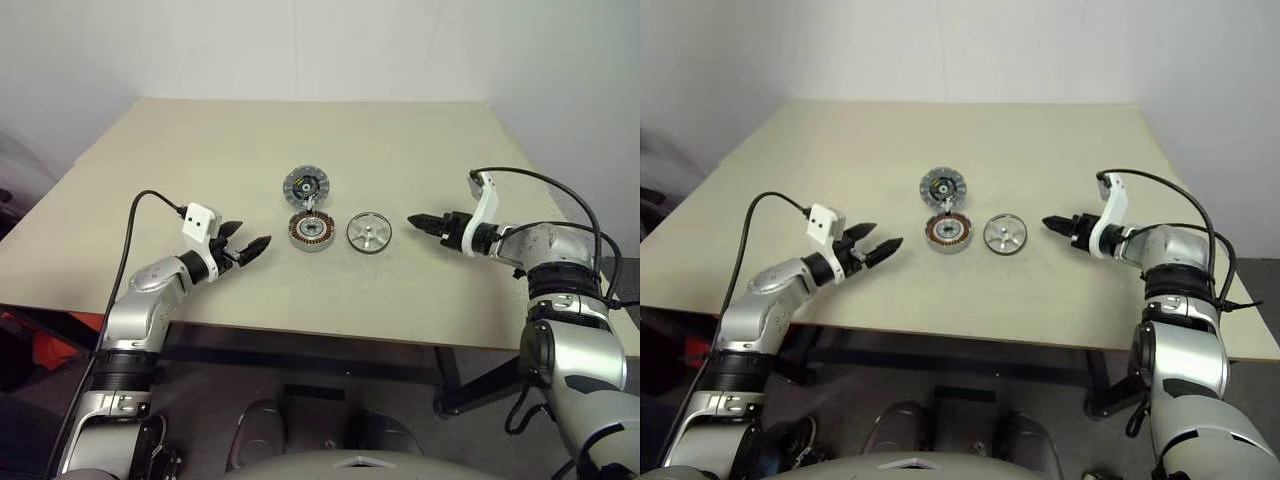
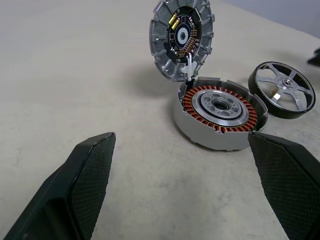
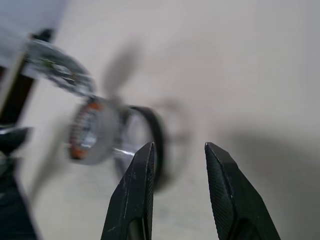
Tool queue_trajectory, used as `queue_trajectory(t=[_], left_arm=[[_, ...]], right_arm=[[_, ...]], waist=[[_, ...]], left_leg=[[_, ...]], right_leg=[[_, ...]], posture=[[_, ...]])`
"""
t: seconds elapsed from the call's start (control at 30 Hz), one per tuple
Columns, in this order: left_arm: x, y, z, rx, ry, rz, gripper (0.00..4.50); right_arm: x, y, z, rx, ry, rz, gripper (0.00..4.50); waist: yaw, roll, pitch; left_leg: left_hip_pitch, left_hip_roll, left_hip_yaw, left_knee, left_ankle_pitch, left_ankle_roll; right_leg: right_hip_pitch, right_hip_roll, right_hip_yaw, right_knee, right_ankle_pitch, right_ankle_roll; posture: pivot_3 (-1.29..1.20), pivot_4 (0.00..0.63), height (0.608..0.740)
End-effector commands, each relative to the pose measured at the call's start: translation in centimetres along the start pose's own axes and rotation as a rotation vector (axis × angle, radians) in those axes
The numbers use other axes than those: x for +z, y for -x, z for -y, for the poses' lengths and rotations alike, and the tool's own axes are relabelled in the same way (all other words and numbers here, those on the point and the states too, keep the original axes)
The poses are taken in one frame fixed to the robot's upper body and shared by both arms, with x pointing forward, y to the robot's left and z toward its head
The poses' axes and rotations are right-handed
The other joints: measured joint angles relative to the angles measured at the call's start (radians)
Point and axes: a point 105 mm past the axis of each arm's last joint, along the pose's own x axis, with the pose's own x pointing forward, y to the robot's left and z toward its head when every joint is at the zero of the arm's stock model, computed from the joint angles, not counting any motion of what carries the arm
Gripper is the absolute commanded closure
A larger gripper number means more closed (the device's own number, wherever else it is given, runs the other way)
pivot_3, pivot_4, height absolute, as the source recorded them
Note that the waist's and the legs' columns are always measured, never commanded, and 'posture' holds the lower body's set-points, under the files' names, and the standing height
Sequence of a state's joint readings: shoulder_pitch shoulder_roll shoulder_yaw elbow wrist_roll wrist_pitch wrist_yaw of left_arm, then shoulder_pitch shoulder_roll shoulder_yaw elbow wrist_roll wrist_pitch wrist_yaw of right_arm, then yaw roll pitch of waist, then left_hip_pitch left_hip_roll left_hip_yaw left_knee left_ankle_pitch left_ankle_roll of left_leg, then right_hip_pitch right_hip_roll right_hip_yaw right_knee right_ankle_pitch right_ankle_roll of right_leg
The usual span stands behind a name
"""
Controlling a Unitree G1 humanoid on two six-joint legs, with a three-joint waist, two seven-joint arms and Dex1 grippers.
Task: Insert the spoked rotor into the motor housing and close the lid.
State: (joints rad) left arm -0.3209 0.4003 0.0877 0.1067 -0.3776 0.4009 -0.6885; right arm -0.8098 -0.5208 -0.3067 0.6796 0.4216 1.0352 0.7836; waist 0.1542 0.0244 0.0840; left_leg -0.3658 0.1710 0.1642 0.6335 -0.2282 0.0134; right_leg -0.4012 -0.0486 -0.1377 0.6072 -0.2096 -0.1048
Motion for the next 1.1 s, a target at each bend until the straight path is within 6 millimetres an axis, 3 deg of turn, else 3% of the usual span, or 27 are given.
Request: queue_trajectory(t=[0.03, 0.17, 0.3, 0.57, 0.8, 0.9, 1.1], left_arm=[[1.6, -0.1, -0.1, -0.007, -0.042, 0.042, 0.00], [1.7, -0.1, -0.1, -0.007, -0.043, 0.044, 0.00], [1.8, 0.0, -0.2, -0.003, -0.046, 0.044, 0.00], [1.8, 0.4, -0.4, 0.007, -0.053, 0.040, 0.00], [1.8, 0.4, -0.5, 0.008, -0.055, 0.041, 0.00], [1.8, 0.1, -0.4, 0.004, -0.054, 0.041, 0.00], [1.8, 0.0, -0.3, -0.001, -0.052, 0.042, 0.00]], right_arm=[[0.3, -0.5, -2.9, 0.091, 0.034, 0.006, 2.70], [-1.8, -1.6, -2.2, 0.062, 0.015, -0.023, 2.70], [-2.6, -2.2, -1.3, 0.035, 0.004, -0.022, 2.70], [-2.3, -2.7, -1.3, 0.048, 0.009, -0.008, 2.70], [0.2, -1.8, -2.4, 0.099, 0.002, 0.066, 2.70], [1.3, -1.1, -2.0, 0.076, 0.006, 0.099, 2.70], [-0.4, -0.8, 0.1, 0.014, -0.013, 0.063, 2.70]], waist=[[0.001, 0.000, 0.000], [0.004, -0.001, -0.001], [0.006, -0.001, -0.001], [0.003, -0.001, -0.001], [0.003, 0.000, -0.001], [0.003, -0.001, -0.001], [0.005, -0.001, -0.001]], left_leg=[[0.000, 0.000, 0.000, 0.000, 0.000, 0.000], [0.000, 0.000, 0.000, 0.000, 0.001, -0.002], [0.000, -0.001, 0.000, 0.000, 0.001, -0.003], [0.000, 0.000, 0.000, 0.000, 0.001, -0.003], [0.000, 0.000, 0.000, 0.000, 0.001, -0.003], [0.000, 0.000, 0.000, 0.000, 0.001, -0.003], [0.000, -0.001, 0.000, 0.000, 0.001, -0.003]], right_leg=[[0.000, 0.000, 0.000, 0.000, 0.000, 0.000], [0.001, 0.000, 0.000, 0.000, 0.000, 0.000], [0.001, 0.000, 0.000, -0.001, 0.000, 0.001], [0.001, 0.000, 0.000, -0.001, 0.000, 0.001], [0.000, 0.000, 0.000, -0.001, 0.000, 0.001], [0.000, 0.000, 0.000, -0.001, 0.000, 0.001], [0.001, 0.000, 0.000, -0.001, 0.000, 0.001]], posture=[[0.00, 0.000, 0.740], [0.00, 0.000, 0.740], [0.00, 0.000, 0.740], [0.00, 0.000, 0.740], [0.00, 0.000, 0.740], [0.00, 0.000, 0.740], [0.00, 0.000, 0.740]])
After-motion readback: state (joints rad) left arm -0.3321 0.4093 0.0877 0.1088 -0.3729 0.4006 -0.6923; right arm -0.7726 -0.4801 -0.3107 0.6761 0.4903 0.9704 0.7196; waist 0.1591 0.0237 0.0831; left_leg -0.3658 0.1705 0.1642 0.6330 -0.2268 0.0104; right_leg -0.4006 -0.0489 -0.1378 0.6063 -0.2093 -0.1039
